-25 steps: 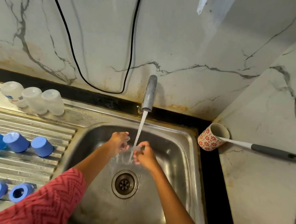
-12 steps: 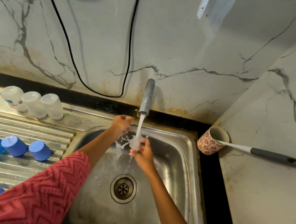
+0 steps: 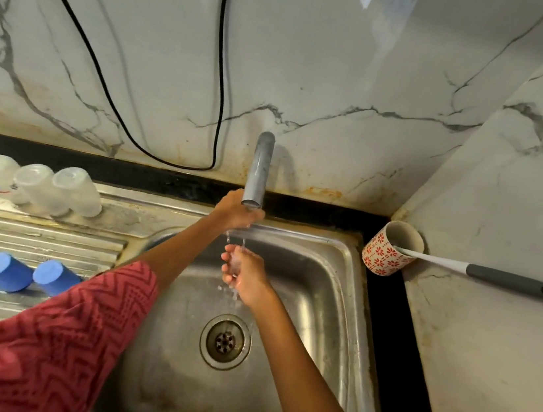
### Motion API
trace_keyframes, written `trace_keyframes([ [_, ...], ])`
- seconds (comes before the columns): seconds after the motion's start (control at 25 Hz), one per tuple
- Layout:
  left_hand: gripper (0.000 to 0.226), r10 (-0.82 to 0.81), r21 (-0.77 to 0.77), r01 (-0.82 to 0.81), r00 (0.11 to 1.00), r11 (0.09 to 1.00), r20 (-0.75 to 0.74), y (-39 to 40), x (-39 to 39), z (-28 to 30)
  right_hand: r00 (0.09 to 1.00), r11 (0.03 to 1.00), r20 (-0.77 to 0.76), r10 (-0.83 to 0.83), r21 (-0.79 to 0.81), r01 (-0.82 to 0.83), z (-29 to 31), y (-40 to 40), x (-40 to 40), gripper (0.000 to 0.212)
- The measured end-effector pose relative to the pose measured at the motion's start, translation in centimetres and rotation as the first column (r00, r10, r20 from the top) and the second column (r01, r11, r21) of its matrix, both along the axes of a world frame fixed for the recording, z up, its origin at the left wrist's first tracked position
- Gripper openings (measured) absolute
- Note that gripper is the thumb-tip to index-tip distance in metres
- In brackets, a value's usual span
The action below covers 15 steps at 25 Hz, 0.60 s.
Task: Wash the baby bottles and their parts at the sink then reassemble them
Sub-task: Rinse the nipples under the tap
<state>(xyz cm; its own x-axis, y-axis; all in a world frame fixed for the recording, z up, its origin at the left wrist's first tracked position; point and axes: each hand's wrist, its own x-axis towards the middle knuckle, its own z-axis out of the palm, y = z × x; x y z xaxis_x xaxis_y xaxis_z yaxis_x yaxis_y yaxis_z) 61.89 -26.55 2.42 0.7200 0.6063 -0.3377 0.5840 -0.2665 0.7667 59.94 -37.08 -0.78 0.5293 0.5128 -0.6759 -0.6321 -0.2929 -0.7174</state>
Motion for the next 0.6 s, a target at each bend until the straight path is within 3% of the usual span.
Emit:
trace_keyframes([
  [0.08, 0.022, 0.036, -0.058, -0.030, 0.993, 0.998, 0.109, -0.5, -1.6, 0.1, 0.982, 0.997, 0.170, 0.079, -0.029, -0.075, 0.2, -1.3, -0.7, 0.020],
  [0.12, 0.013, 0.074, -0.083, -0.062, 0.986, 0.995, 0.149, -1.1, -3.1, -0.9, 0.932, 0.987, 0.329, 0.153, -0.093, -0.129, -0.2, -2.6, -1.3, 0.014],
  [0.16, 0.013, 0.126, -0.089, -0.116, 0.984, 0.989, 0.124, -2.0, -4.9, -2.1, 0.809, 0.957, 0.516, 0.280, -0.216, -0.193, -1.2, -4.3, -1.8, 0.012],
  [0.2, 0.024, 0.160, -0.077, -0.156, 0.986, 0.985, 0.038, -3.3, -7.0, -3.7, 0.591, 0.861, 0.629, 0.504, -0.421, -0.285, -2.4, -6.3, -2.4, 0.018],
  [0.24, 0.032, 0.123, -0.046, -0.128, 0.988, 0.991, -0.098, -4.7, -9.3, -5.3, 0.318, 0.656, 0.574, 0.755, -0.658, -0.370, -3.4, -8.2, -2.9, 0.024],
  [0.28, 0.037, 0.070, -0.032, -0.077, 0.978, 0.997, -0.199, -6.3, -11.3, -6.6, 0.094, 0.416, 0.415, 0.905, -0.819, -0.395, -3.7, -9.8, -3.6, 0.027],
  [0.32, 0.039, 0.035, -0.046, -0.049, 0.965, 0.998, -0.262, -8.0, -13.0, -7.2, -0.025, 0.261, 0.292, 0.956, -0.885, -0.385, -3.7, -11.1, -4.2, 0.028],
  [0.36, 0.037, 0.032, -0.083, -0.057, 0.960, 0.995, -0.279, -9.4, -14.5, -7.5, -0.049, 0.213, 0.247, 0.968, -0.908, -0.360, -3.3, -12.2, -4.7, 0.029],
  [0.52, 0.021, 0.021, -0.155, -0.053, 0.979, 0.987, -0.205, -13.8, -18.1, -7.1, 0.096, 0.476, 0.468, 0.879, -0.845, -0.243, -0.9, -14.1, -7.3, 0.027],
  [0.6, 0.025, -0.065, -0.127, 0.042, 0.981, 0.991, -0.182, -14.9, -18.9, -5.7, 0.071, 0.478, 0.479, 0.875, -0.830, -0.289, 0.1, -14.6, -8.7, 0.028],
])
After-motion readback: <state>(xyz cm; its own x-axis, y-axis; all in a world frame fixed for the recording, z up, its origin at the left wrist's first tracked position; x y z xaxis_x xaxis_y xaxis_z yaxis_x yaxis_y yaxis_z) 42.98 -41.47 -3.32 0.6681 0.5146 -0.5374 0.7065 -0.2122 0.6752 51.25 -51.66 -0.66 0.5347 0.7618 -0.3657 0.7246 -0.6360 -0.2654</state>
